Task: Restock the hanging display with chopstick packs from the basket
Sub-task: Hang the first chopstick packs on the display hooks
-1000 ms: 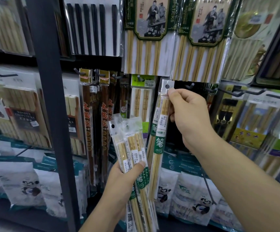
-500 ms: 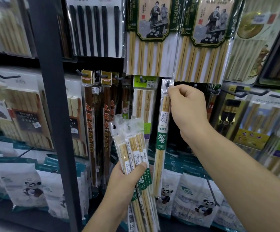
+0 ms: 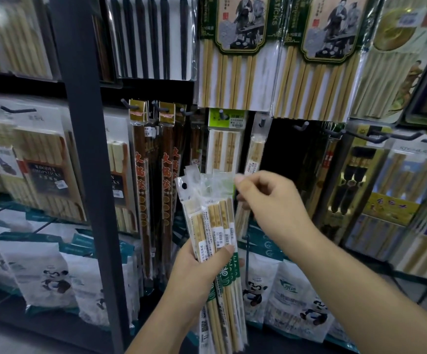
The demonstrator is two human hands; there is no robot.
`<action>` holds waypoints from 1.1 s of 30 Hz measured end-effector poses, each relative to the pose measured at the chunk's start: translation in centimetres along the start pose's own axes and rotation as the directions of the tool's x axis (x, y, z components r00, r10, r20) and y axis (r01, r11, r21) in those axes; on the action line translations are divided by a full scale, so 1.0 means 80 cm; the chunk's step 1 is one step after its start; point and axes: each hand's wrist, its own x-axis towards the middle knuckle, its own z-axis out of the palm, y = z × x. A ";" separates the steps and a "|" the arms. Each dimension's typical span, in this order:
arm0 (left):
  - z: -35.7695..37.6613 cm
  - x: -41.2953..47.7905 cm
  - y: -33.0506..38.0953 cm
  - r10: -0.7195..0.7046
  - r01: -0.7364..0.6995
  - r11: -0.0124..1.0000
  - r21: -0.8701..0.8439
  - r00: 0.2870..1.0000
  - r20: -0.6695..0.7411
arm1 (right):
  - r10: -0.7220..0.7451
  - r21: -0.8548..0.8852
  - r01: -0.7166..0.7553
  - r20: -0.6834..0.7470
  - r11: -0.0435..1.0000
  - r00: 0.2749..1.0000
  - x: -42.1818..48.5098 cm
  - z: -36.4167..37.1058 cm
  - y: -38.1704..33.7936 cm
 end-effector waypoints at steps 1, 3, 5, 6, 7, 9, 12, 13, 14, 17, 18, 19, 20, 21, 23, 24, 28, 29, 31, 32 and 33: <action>0.000 0.000 0.000 0.003 -0.003 1.000 0.002 1.000 0.002 | -0.011 -0.008 0.011 0.048 1.000 0.999 -0.003 0.003 0.002; 0.001 -0.002 0.001 0.005 -0.005 1.000 -0.015 1.000 0.002 | -0.025 -0.011 0.026 0.072 1.000 0.997 -0.006 0.005 0.005; 0.002 -0.003 0.001 0.005 -0.005 1.000 -0.020 1.000 -0.018 | -0.017 0.009 0.016 0.060 1.000 0.998 -0.006 0.005 0.007; 0.001 -0.003 0.000 0.005 -0.006 1.000 -0.018 1.000 -0.031 | -0.005 0.024 0.004 0.053 1.000 0.999 -0.005 0.005 0.008; 0.001 -0.003 -0.001 0.005 -0.006 1.000 -0.019 0.999 -0.040 | 0.006 0.046 -0.008 0.043 0.999 0.999 -0.005 0.004 0.008; 0.000 -0.002 0.000 -0.004 0.002 0.999 -0.036 0.998 -0.068 | 0.017 0.110 -0.016 -0.006 0.994 1.000 -0.004 0.002 0.006; -0.001 -0.003 0.004 -0.032 0.019 0.992 -0.126 0.994 -0.106 | -0.027 0.191 0.054 -0.142 0.980 0.990 0.003 -0.009 -0.007; -0.001 -0.004 0.005 -0.040 0.022 0.987 -0.157 0.993 -0.111 | -0.046 0.207 0.084 -0.179 0.975 0.983 0.007 -0.013 -0.015; -0.001 -0.004 0.005 -0.046 0.025 0.984 -0.178 0.992 -0.113 | -0.066 0.220 0.113 -0.210 0.969 0.975 0.013 -0.017 -0.022; 0.000 -0.006 0.006 -0.050 0.030 0.980 -0.197 0.994 -0.100 | -0.118 0.233 0.187 -0.283 0.954 0.952 0.028 -0.024 -0.041; 0.001 -0.006 0.006 -0.045 0.025 0.981 -0.195 0.994 -0.098 | -0.121 0.229 0.195 -0.299 0.954 0.947 0.032 -0.025 -0.045; 0.001 -0.006 0.006 -0.041 0.021 0.981 -0.192 0.994 -0.100 | -0.116 0.223 0.191 -0.312 0.956 0.943 0.036 -0.025 -0.048; 0.001 -0.006 0.005 -0.038 0.017 0.982 -0.190 0.994 -0.105 | -0.105 0.218 0.182 -0.323 0.959 0.941 0.039 -0.024 -0.049; 0.000 -0.005 0.005 -0.035 0.014 0.982 -0.189 0.994 -0.108 | -0.090 0.214 0.167 -0.332 0.962 0.939 0.041 -0.024 -0.049; -0.001 -0.005 0.004 -0.032 0.010 0.982 -0.191 0.993 -0.110 | -0.048 0.214 0.129 -0.346 0.968 0.937 0.044 -0.022 -0.046; -0.001 -0.005 0.004 -0.030 0.008 0.981 -0.194 0.993 -0.111 | -0.030 0.219 0.113 -0.351 0.969 0.936 0.046 -0.021 -0.044; -0.001 -0.005 0.004 -0.026 0.005 0.980 -0.199 0.994 -0.106 | 0.001 0.231 0.086 -0.353 0.969 0.935 0.050 -0.019 -0.038; -0.001 -0.005 0.004 -0.024 0.004 0.981 -0.193 0.994 -0.102 | 0.004 0.223 0.082 -0.358 0.971 0.934 0.051 -0.019 -0.037; -0.002 -0.005 0.003 -0.021 0.002 0.984 -0.179 0.994 -0.106 | 0.006 0.195 0.072 -0.376 0.978 0.927 0.056 -0.018 -0.033; -0.002 -0.005 0.003 -0.019 0.000 0.985 -0.175 0.994 -0.108 | 0.005 0.176 0.067 -0.383 0.982 0.924 0.058 -0.017 -0.031; -0.003 -0.004 0.003 -0.017 -0.002 0.985 -0.170 0.994 -0.107 | 0.004 0.156 0.061 -0.387 0.986 0.922 0.060 -0.016 -0.028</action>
